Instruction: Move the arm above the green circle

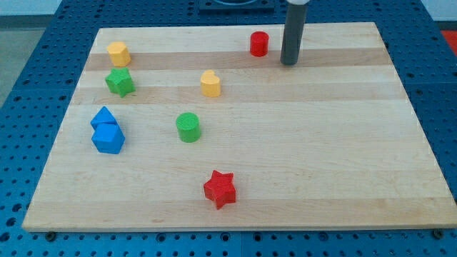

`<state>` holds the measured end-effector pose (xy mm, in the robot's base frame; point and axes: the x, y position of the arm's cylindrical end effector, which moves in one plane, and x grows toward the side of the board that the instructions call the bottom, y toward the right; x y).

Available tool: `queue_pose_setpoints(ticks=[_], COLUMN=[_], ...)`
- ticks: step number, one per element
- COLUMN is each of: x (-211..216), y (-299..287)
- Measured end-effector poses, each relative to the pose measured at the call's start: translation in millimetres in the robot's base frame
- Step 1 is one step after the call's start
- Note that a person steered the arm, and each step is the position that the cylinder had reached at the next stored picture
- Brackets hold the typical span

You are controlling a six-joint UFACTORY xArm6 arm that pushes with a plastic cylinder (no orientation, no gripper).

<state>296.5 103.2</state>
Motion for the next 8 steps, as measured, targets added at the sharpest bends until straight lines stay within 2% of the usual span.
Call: queue_pose_setpoints(ticks=[2, 4, 8], x=[-16.9, -16.8, -16.8], y=[-5.0, -5.4, -43.6])
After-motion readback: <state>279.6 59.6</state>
